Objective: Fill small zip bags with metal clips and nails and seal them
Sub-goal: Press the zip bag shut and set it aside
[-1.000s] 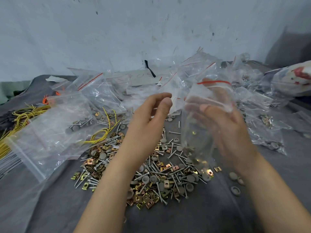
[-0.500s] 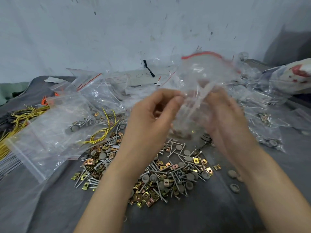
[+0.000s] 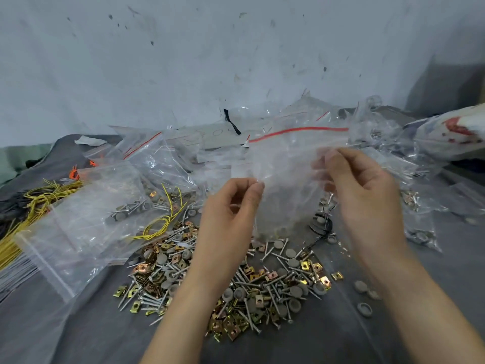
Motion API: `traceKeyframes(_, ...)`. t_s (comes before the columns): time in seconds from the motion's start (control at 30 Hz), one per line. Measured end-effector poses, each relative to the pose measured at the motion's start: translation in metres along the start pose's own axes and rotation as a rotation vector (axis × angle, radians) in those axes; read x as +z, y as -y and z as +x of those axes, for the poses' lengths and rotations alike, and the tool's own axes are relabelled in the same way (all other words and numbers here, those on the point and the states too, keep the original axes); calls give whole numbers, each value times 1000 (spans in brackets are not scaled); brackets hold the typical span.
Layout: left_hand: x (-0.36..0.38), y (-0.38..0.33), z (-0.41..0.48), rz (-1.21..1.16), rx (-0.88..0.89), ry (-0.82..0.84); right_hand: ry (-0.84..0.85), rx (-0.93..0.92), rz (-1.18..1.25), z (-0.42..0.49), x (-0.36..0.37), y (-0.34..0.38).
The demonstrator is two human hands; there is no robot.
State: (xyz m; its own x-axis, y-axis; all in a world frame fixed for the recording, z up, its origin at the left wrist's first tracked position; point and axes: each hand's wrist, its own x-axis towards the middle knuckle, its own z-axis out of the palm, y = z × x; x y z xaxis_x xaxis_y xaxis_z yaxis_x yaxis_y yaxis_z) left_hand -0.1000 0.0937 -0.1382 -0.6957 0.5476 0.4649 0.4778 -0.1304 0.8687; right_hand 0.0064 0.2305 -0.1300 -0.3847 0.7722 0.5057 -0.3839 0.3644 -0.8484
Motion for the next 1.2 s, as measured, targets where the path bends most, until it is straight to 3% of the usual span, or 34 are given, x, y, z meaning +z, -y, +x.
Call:
traceKeyframes(0.2,3,9,-2,39,-61,17,38,78,-92,-3,-1,-13)
traceKeyframes(0.6,0,-6,-2,-70,6,-64,173,87,-4,-13,4,-9)
traceKeyframes(0.83,-13,-10,-1,-49,-33,-85,45,115,39,-8,3,-14)
traceKeyframes(1.2,-7,-13,-3,-145,-77,-110,119,142,80,-12,11,-14)
